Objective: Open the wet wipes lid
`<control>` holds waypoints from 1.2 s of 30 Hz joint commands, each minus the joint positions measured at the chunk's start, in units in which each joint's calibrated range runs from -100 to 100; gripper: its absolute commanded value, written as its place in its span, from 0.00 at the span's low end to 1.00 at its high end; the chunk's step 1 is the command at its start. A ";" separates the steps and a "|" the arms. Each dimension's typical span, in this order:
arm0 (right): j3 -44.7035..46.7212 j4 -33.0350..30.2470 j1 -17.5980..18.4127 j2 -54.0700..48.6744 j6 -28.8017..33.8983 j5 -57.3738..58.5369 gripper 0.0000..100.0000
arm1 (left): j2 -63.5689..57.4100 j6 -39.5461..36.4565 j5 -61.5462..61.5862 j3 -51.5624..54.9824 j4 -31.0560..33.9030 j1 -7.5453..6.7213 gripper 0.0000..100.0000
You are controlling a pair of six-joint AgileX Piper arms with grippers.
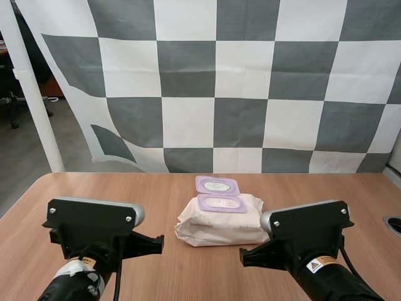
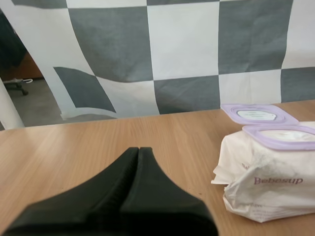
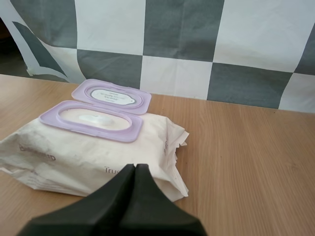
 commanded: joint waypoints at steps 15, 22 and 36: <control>0.00 0.09 2.14 0.00 -0.11 -0.64 0.00 | 0.00 -5.69 0.12 0.00 4.16 0.06 0.00; 0.00 0.09 2.14 0.00 -0.11 -0.64 0.00 | 0.00 -16.29 -0.90 0.00 13.30 0.06 0.00; 0.00 0.09 2.14 0.00 -0.11 -0.64 0.00 | 0.00 -28.76 -2.51 0.00 23.48 0.06 0.00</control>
